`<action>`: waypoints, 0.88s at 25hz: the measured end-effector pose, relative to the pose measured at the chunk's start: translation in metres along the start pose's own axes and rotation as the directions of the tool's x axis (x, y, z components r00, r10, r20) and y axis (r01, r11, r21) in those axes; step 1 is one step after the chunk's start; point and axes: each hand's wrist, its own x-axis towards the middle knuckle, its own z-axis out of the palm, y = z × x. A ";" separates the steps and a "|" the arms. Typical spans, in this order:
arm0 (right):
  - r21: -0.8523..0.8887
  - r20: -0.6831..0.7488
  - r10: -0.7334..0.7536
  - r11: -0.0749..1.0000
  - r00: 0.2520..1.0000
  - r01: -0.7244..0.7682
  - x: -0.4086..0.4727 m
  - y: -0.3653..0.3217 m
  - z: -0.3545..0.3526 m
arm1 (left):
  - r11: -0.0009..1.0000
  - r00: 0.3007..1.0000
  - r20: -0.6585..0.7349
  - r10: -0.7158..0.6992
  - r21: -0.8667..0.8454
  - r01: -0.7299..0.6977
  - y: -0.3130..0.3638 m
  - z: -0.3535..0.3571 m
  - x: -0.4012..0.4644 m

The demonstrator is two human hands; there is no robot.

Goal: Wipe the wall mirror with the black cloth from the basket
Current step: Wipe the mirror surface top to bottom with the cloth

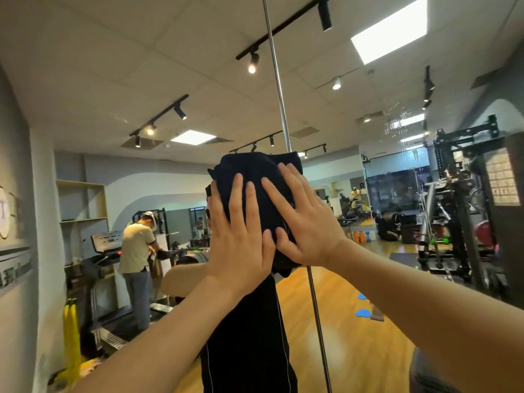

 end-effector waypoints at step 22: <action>-0.023 -0.040 0.276 0.961 0.960 -0.277 0.225 -0.087 0.019 | 0.958 0.983 -0.038 0.180 0.232 -0.167 -0.190 -0.119 0.147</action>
